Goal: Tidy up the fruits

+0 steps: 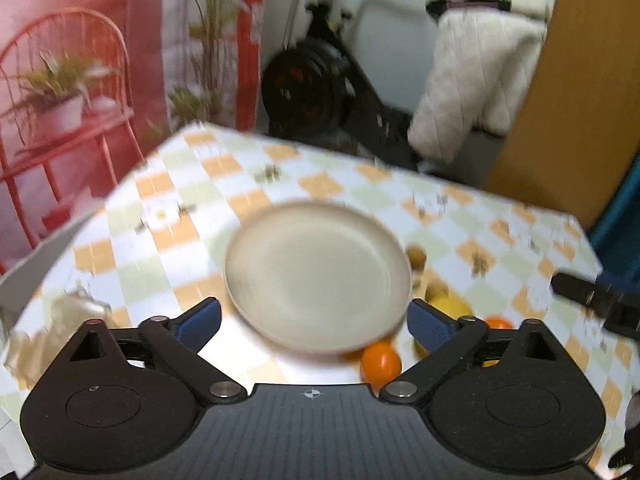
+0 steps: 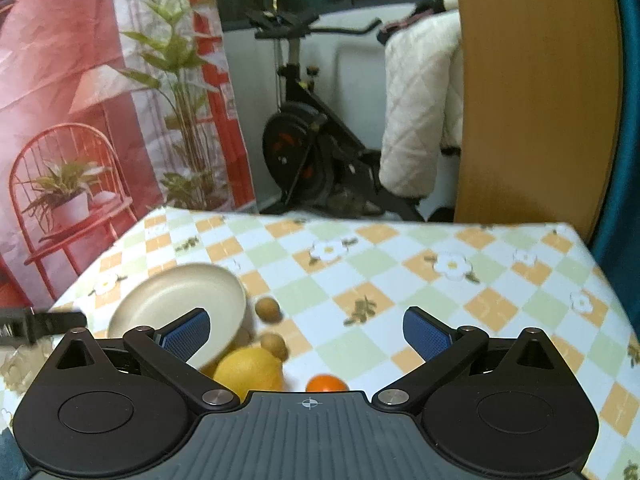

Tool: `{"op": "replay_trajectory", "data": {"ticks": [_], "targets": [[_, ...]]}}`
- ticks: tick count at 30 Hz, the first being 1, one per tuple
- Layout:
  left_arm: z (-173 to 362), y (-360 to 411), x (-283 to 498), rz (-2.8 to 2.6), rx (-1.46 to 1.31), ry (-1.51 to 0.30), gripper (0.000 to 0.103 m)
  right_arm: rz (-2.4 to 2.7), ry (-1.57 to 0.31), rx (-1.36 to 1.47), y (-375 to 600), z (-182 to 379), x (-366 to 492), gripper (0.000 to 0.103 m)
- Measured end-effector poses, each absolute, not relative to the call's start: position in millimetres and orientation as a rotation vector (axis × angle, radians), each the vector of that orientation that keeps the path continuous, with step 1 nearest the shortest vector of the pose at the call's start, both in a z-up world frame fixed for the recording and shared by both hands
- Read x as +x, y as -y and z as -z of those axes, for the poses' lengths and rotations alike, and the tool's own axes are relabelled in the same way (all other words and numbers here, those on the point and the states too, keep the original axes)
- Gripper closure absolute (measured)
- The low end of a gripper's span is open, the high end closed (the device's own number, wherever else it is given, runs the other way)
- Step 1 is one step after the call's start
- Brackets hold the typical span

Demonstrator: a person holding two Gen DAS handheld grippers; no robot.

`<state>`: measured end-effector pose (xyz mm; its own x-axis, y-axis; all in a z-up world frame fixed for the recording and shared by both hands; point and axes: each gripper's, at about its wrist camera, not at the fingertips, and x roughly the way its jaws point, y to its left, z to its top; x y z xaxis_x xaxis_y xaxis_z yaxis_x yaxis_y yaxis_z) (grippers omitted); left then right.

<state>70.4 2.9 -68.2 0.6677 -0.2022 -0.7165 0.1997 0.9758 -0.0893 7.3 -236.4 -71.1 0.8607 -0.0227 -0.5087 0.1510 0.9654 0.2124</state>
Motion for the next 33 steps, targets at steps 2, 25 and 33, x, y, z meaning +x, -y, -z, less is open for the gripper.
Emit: {"op": "replay_trajectory", "data": {"ticks": [2,25,33], "targets": [[75.2,-6.5,69.6,0.226,-0.002,-0.843,0.012,0.076,-0.515,0.265,237.6,76.2,4.2,0.0],[84.2,14.3,46.3,0.283,0.029,-0.845,0.012,0.027,-0.555,0.255,227.1,91.9,-9.8,0.0],[86.3,14.4,39.3,0.278,0.048,-0.85,0.012,-0.007,-0.6,0.224,223.5,98.4,-21.5,0.005]]}}
